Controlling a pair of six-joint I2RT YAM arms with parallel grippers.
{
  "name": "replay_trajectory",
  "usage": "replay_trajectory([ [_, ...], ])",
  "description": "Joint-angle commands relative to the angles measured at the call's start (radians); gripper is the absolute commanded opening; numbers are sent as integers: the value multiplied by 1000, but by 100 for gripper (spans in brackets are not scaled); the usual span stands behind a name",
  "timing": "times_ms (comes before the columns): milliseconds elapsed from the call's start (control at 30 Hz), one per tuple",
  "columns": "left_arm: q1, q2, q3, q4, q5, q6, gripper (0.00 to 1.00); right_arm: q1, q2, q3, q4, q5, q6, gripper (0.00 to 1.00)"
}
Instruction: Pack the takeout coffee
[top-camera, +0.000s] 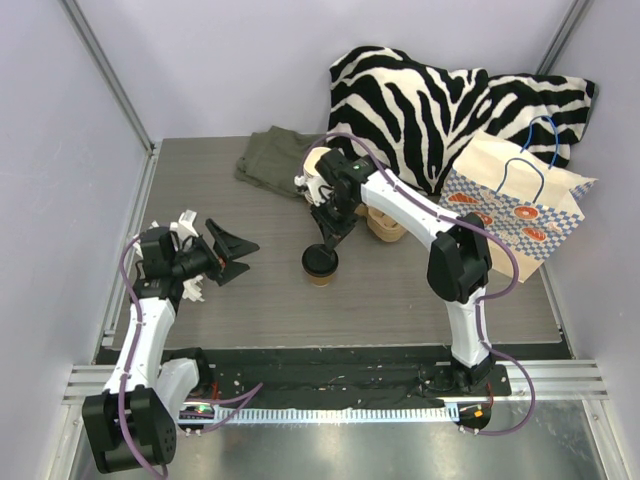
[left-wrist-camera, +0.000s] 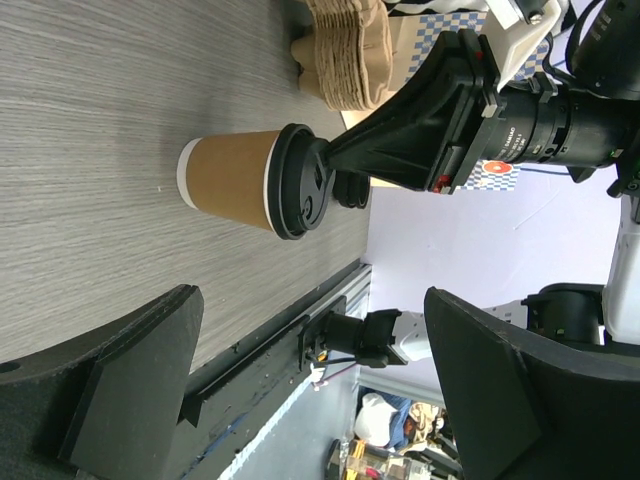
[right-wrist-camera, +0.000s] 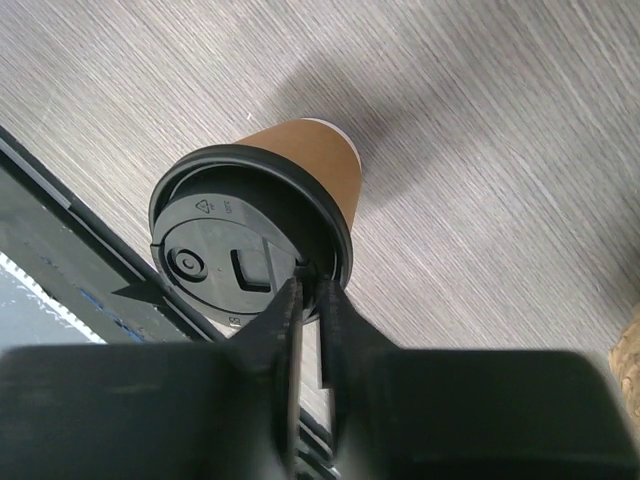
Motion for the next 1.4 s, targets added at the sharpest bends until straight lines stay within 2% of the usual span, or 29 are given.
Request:
replay_trajectory([
  [0, 5, 12, 21, 55, 18, 5, 97, 4, 23, 35, -16, -7, -31, 24],
  [333, 5, -2, 17, 55, 22, 4, 97, -25, -53, 105, -45, -39, -66, 58],
  [500, 5, -3, 23, 57, 25, 7, 96, -71, -95, 144, -47, -83, -98, 60],
  [600, 5, 1, 28, 60, 28, 8, 95, -119, -120, 136, -33, -220, -86, 51],
  [633, 5, 5, 28, 71, 30, 8, 93, -136, -128, 106, -10, -314, -63, 39],
  [700, 1, 5, 31, 80, 36, 8, 89, -145, -145, 60, 22, -419, -30, 24],
  [733, -1, 9, 31, 89, 39, 8, 86, -145, -151, -4, 72, -470, 16, 11],
  [800, -9, 11, 29, 98, 38, 10, 79, -145, -169, -75, 149, -609, 88, 3],
  [933, -30, 23, 29, 121, 33, 16, 67, -145, -195, -249, 410, -712, 289, 1],
  [1000, -59, 29, 34, 127, 24, 28, 60, -144, -201, -287, 476, -732, 374, 1],
  [1100, -107, 52, 48, 141, 4, 40, 55, -140, -209, -367, 597, -755, 489, 1],
  [1200, -162, 87, 60, 163, -16, 40, 52, -137, -217, -474, 694, -765, 538, 1],
  [1367, -236, 150, 90, 203, -44, 40, 47, -136, -188, -548, 697, -719, 509, 1],
])
